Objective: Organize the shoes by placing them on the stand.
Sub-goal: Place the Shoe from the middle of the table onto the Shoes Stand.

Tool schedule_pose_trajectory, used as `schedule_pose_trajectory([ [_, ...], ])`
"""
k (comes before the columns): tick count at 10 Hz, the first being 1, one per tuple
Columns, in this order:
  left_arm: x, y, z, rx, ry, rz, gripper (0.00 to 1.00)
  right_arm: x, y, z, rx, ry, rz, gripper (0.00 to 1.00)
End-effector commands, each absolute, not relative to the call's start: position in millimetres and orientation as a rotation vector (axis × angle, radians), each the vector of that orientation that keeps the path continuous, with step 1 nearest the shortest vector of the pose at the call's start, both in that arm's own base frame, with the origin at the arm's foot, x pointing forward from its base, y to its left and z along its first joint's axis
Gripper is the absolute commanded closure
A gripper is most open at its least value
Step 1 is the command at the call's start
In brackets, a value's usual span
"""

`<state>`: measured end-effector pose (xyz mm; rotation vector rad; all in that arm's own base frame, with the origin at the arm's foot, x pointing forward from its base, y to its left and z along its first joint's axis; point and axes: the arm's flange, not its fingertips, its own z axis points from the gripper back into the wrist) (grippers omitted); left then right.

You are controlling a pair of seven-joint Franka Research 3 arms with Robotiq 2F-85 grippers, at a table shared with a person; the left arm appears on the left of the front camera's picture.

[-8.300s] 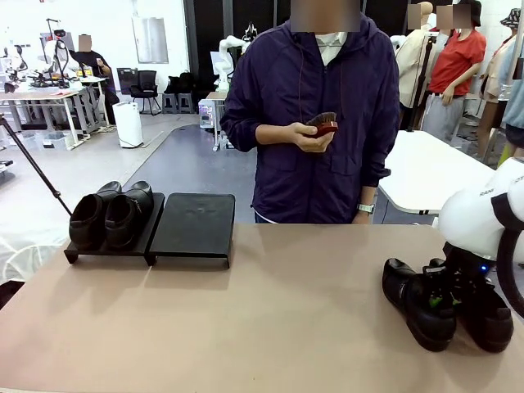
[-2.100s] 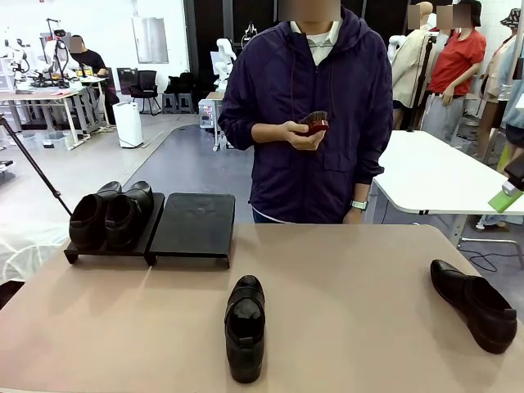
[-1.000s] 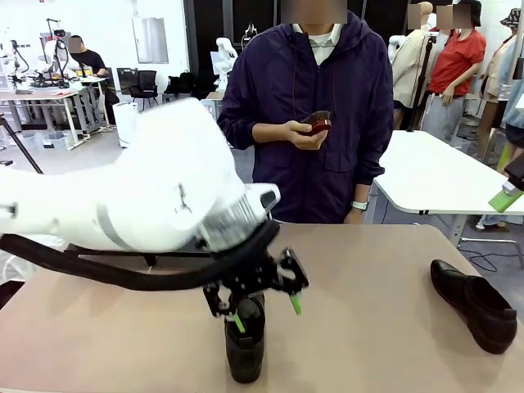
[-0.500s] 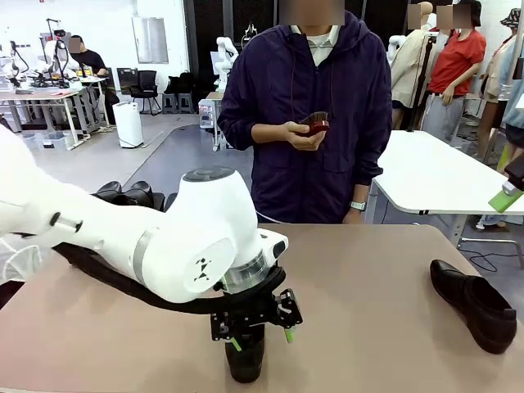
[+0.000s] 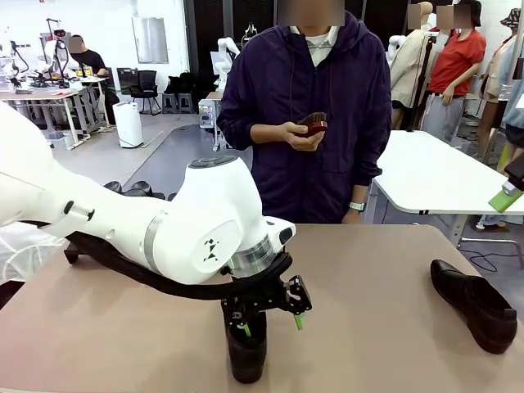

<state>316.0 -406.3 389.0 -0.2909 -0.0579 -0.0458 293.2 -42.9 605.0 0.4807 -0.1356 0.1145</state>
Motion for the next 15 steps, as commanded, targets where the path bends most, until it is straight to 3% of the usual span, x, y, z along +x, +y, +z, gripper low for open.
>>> schedule_pose_trajectory([
  [1,317,-396,391,-0.296,-0.075,-0.055,0.00,294,-44,608,0.498,-0.141,0.136,0.00],
  [11,332,-407,336,-0.162,-0.171,0.011,0.00,294,-44,608,0.498,-0.141,0.136,0.00],
  [12,330,-407,334,-0.120,-0.186,-0.004,0.43,294,-44,608,0.498,-0.141,0.136,0.00],
  [13,330,-408,333,-0.130,-0.184,-0.015,0.99,294,-44,608,0.498,-0.141,0.136,0.00],
  [15,330,-410,332,-0.130,-0.202,-0.015,1.00,294,-44,608,0.498,-0.141,0.136,0.00],
])
